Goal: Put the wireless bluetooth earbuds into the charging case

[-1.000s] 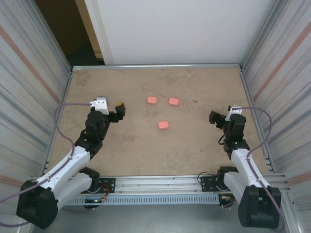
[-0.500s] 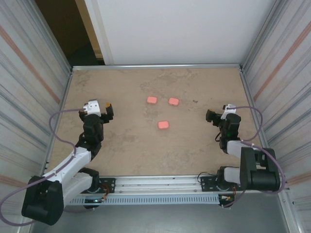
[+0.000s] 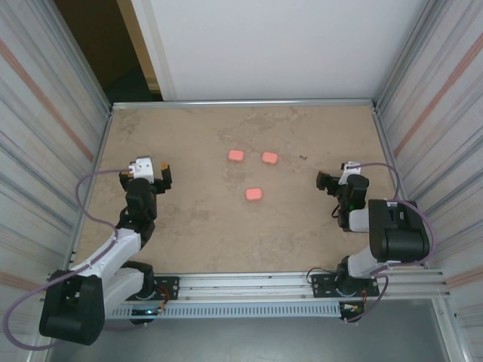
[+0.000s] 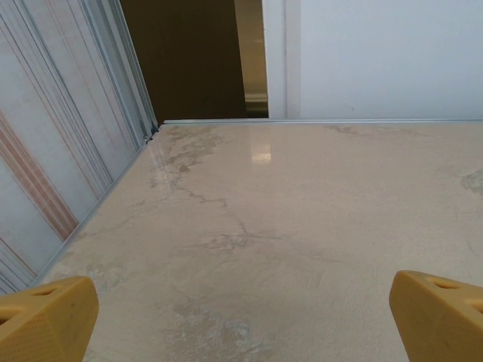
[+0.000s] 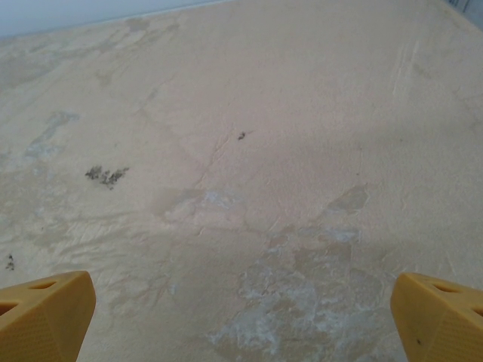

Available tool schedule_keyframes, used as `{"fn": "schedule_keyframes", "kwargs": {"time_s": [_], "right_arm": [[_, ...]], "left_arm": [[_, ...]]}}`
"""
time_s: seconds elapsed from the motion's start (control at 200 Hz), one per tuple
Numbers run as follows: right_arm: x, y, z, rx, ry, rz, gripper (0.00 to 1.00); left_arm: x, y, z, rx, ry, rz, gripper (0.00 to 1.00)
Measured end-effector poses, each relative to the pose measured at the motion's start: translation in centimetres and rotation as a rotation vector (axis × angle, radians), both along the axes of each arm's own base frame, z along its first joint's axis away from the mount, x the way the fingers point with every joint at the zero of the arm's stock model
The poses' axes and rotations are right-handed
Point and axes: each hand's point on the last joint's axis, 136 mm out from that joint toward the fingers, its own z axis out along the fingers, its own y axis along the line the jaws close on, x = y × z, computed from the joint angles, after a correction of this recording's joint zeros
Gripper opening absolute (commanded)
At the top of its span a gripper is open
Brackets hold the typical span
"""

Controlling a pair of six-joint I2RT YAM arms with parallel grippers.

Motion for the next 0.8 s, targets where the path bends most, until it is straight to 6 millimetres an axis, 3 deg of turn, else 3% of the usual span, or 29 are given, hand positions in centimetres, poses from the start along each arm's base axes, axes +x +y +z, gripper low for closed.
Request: {"fn": "schedule_keyframes", "kwargs": {"time_s": [0.215,0.601,0.802], "right_arm": [[2.3,0.1,1.8,0.002,-0.019,0.015,0.99],[2.1,0.1,1.1,0.003,0.011,0.015,0.99],[2.1,0.1,1.1,0.004,0.011,0.015,0.99]], "left_arm": [[0.7,-0.3,-2.1,0.036,0.064,-0.019,0.99],[2.2,-0.9,-5.4,0.068,0.129,-0.055,0.99],[2.8,-1.7,-5.5,0.064,0.089,-0.108,0.99]]}}
